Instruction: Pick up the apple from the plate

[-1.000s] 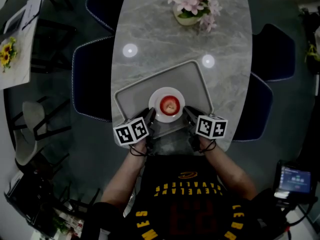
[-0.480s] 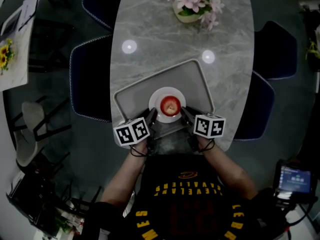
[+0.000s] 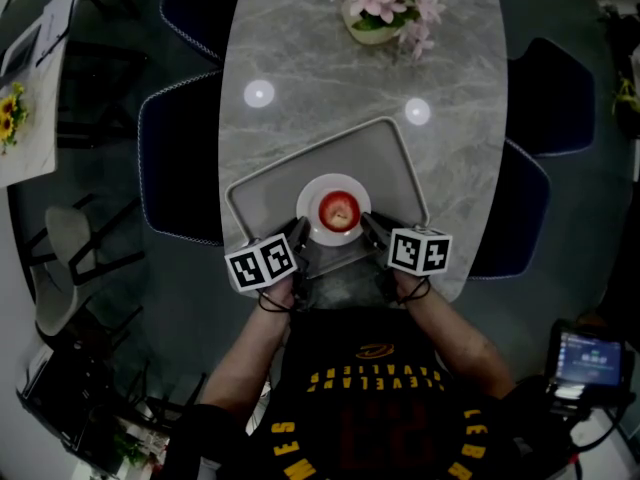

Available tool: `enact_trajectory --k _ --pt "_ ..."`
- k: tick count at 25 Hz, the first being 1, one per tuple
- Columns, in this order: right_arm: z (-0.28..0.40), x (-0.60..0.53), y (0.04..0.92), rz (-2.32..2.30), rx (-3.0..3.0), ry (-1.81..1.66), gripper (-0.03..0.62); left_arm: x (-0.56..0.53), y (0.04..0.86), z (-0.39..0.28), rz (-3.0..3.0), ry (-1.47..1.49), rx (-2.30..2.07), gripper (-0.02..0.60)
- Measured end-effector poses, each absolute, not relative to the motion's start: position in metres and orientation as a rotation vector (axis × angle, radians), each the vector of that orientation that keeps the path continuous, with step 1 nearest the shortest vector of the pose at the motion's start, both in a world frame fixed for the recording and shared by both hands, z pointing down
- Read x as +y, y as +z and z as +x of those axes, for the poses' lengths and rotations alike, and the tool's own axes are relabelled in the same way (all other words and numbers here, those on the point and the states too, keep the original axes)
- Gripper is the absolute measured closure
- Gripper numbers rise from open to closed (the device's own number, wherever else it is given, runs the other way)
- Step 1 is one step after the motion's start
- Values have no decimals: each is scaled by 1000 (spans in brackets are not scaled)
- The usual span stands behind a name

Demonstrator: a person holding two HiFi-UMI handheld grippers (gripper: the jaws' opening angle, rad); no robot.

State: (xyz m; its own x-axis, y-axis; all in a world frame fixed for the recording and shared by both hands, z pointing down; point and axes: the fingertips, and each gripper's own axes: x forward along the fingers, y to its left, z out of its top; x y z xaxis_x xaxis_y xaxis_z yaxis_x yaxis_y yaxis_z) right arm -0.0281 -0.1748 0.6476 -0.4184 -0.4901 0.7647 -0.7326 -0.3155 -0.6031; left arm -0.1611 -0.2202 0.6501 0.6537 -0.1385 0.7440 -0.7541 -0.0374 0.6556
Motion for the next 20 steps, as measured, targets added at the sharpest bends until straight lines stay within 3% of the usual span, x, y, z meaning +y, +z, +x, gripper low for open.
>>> enact_trajectory --k 20 --pt "-15 -166 645 1599 -1728 1821 537 -212 646 -148 1585 591 -753 534"
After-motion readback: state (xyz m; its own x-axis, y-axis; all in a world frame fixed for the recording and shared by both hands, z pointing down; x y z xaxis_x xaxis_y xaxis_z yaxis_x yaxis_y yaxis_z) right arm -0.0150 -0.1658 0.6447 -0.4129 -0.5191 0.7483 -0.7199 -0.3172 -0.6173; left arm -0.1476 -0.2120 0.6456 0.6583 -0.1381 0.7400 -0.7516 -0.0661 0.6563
